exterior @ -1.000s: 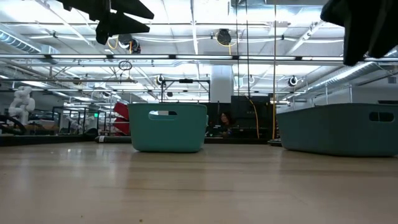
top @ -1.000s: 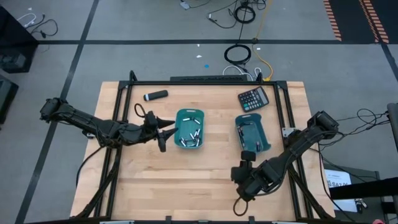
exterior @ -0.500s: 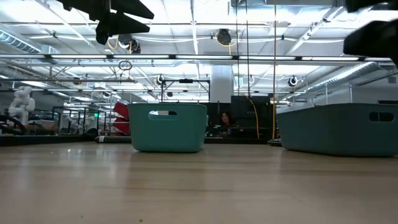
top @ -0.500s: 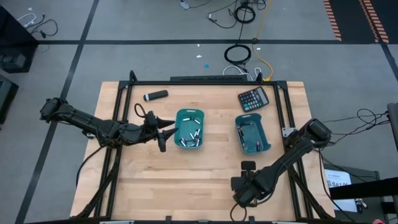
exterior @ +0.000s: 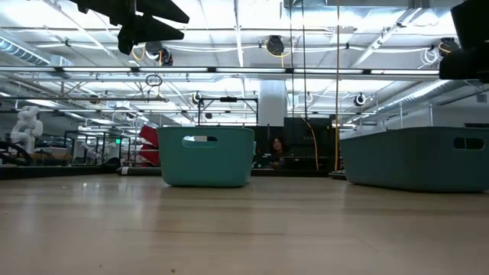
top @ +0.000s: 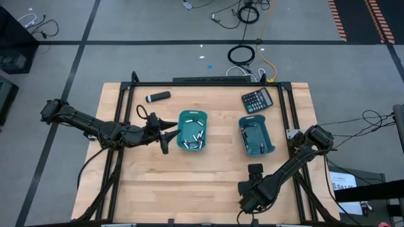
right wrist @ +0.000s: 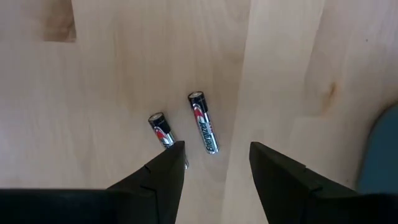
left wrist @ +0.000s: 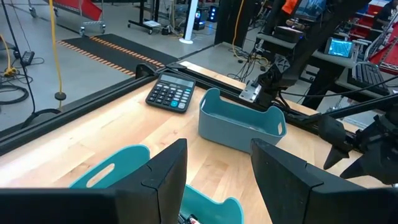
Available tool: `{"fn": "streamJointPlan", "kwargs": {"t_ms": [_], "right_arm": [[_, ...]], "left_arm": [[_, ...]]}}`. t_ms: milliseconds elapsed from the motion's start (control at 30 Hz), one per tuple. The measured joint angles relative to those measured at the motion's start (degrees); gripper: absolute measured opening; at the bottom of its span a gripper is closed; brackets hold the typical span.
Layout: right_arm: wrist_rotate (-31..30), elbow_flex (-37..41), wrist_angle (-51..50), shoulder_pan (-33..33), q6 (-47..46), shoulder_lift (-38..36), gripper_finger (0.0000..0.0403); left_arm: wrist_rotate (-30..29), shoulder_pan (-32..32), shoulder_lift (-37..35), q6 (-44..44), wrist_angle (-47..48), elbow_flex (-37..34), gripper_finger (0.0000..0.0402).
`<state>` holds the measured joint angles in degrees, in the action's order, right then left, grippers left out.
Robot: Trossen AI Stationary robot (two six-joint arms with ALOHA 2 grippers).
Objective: Sort batteries
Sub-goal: Put the silver battery into the green bin
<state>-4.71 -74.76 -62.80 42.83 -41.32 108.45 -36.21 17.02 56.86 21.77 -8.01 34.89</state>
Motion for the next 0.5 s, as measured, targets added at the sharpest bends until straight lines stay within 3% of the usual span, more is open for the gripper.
{"fn": "streamJointPlan", "kwargs": {"t_ms": [500], "right_arm": [[-1.4, 0.0, 1.4, -0.4, 3.7, 0.9, 0.0171]], "left_arm": [[0.0, 0.0, 0.0, 0.0, 0.0, 0.0, 0.0187]]}}
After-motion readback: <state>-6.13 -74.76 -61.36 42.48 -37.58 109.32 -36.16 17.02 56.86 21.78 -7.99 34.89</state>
